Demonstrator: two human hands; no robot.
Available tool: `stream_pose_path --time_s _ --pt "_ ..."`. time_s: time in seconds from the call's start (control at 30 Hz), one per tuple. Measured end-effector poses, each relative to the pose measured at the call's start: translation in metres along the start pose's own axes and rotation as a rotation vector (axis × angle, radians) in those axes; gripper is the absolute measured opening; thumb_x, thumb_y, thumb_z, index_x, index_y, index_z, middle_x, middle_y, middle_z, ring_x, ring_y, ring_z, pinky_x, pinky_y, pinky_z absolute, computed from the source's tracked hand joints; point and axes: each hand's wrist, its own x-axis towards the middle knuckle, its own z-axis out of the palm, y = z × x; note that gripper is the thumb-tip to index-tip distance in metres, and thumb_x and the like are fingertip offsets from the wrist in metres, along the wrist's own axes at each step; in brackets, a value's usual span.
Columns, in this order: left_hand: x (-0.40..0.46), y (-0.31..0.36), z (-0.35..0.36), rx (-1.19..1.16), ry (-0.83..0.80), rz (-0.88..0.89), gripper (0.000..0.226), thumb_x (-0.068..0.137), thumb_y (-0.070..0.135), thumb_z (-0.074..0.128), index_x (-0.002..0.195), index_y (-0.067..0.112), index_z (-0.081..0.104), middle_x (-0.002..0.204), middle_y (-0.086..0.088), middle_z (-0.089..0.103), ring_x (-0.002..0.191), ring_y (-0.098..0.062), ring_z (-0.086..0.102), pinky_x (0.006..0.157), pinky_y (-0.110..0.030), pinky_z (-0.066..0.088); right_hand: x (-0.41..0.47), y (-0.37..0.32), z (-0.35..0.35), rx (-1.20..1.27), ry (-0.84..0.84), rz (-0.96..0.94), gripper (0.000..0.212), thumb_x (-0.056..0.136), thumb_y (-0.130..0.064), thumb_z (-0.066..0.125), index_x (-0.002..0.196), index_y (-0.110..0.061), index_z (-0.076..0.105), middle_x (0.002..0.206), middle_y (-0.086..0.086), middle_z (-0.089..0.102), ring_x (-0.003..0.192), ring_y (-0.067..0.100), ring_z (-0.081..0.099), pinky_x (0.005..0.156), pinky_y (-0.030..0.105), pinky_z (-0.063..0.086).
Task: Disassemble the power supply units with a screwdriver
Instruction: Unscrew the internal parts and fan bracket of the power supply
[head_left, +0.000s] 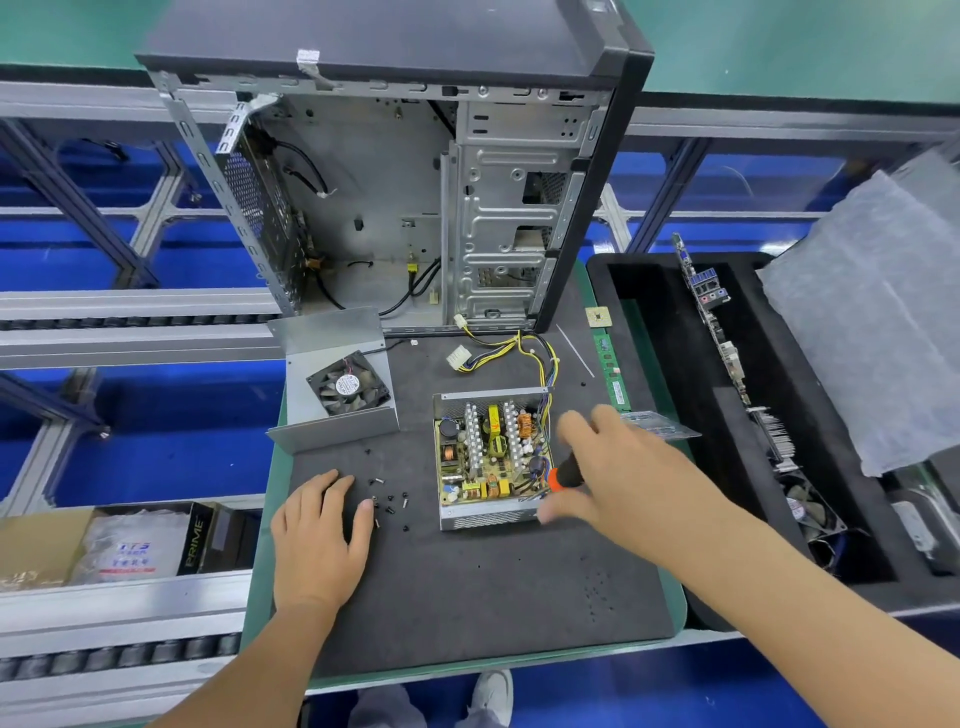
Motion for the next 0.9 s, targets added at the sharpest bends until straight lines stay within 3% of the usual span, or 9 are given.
stream_pose_path --time_s 0.1,0.17,0.23,0.3,0.4,0.5,0.6,0.7,0.9 --pt "0.000 0.000 -0.001 0.000 -0.005 0.002 0.059 0.094 0.054 0.032 0.125 0.015 0.063 0.134 -0.005 0.057 0.125 -0.029 0.047 0.108 -0.049 0.034 0.002 0.001 0.003 -0.211 0.090 -0.033 0.037 0.100 -0.053 0.036 0.115 -0.019 0.040 0.093 -0.001 0.043 0.089 0.026 0.058 0.064 0.033 0.043" --pt "0.001 0.001 -0.002 0.000 -0.007 -0.001 0.059 0.094 0.054 0.032 0.125 0.015 0.063 0.134 -0.005 0.057 0.126 -0.029 0.047 0.108 -0.050 0.034 0.003 0.003 0.005 -0.086 0.145 -0.129 0.024 0.101 -0.040 0.042 0.117 -0.022 0.038 0.103 -0.004 0.046 0.099 0.023 0.051 0.079 0.033 0.047" --pt "0.001 0.002 -0.002 0.000 -0.007 -0.003 0.060 0.094 0.054 0.032 0.125 0.014 0.064 0.134 -0.006 0.057 0.126 -0.030 0.047 0.108 -0.050 0.034 0.002 0.002 0.005 0.111 0.122 -0.169 0.027 0.096 -0.036 0.054 0.117 -0.027 0.039 0.109 -0.008 0.047 0.101 0.018 0.045 0.086 0.030 0.043" --pt "0.001 0.003 -0.003 0.001 -0.006 -0.001 0.060 0.093 0.054 0.032 0.125 0.014 0.064 0.134 -0.006 0.058 0.125 -0.030 0.048 0.108 -0.050 0.035 0.001 0.000 0.005 0.215 0.092 -0.101 0.039 0.089 -0.053 0.062 0.108 -0.027 0.038 0.105 -0.008 0.046 0.099 0.019 0.048 0.082 0.030 0.043" --pt "0.000 0.004 -0.004 -0.001 -0.004 -0.001 0.060 0.093 0.054 0.032 0.125 0.013 0.064 0.133 -0.006 0.058 0.125 -0.030 0.048 0.108 -0.049 0.034 0.005 0.003 0.007 0.093 0.102 0.030 0.057 0.081 -0.073 0.052 0.098 -0.023 0.031 0.092 -0.001 0.051 0.084 0.028 0.058 0.071 0.037 0.050" --pt "0.000 0.004 -0.004 -0.006 0.004 0.003 0.060 0.093 0.053 0.033 0.124 0.013 0.065 0.133 -0.006 0.058 0.125 -0.029 0.047 0.107 -0.048 0.034 0.006 0.012 0.011 0.180 0.157 0.035 0.038 0.093 -0.054 0.055 0.096 -0.023 0.035 0.088 0.000 0.055 0.078 0.029 0.056 0.065 0.035 0.046" --pt "0.000 0.003 -0.003 -0.009 -0.002 0.002 0.060 0.093 0.054 0.033 0.124 0.014 0.064 0.133 -0.006 0.058 0.125 -0.029 0.047 0.107 -0.048 0.033 0.003 0.025 0.019 0.392 0.236 0.088 0.027 0.089 -0.041 0.063 0.088 -0.023 0.043 0.075 -0.007 0.054 0.068 0.016 0.053 0.058 0.029 0.038" --pt "-0.001 0.002 -0.004 -0.008 -0.001 0.002 0.060 0.094 0.054 0.032 0.124 0.014 0.065 0.133 -0.006 0.058 0.124 -0.028 0.047 0.106 -0.048 0.034 0.000 0.038 0.024 0.609 0.332 0.227 0.023 0.081 -0.037 0.070 0.077 -0.027 0.049 0.060 -0.003 0.056 0.054 0.010 0.049 0.048 0.021 0.034" --pt "0.002 0.005 -0.008 -0.154 0.036 -0.044 0.053 0.096 0.046 0.031 0.119 0.013 0.066 0.124 -0.008 0.063 0.117 -0.031 0.053 0.102 -0.051 0.038 -0.003 0.062 0.030 0.863 0.387 0.410 0.017 0.079 -0.035 0.071 0.074 -0.024 0.058 0.060 0.004 0.063 0.046 0.009 0.047 0.044 0.017 0.039"
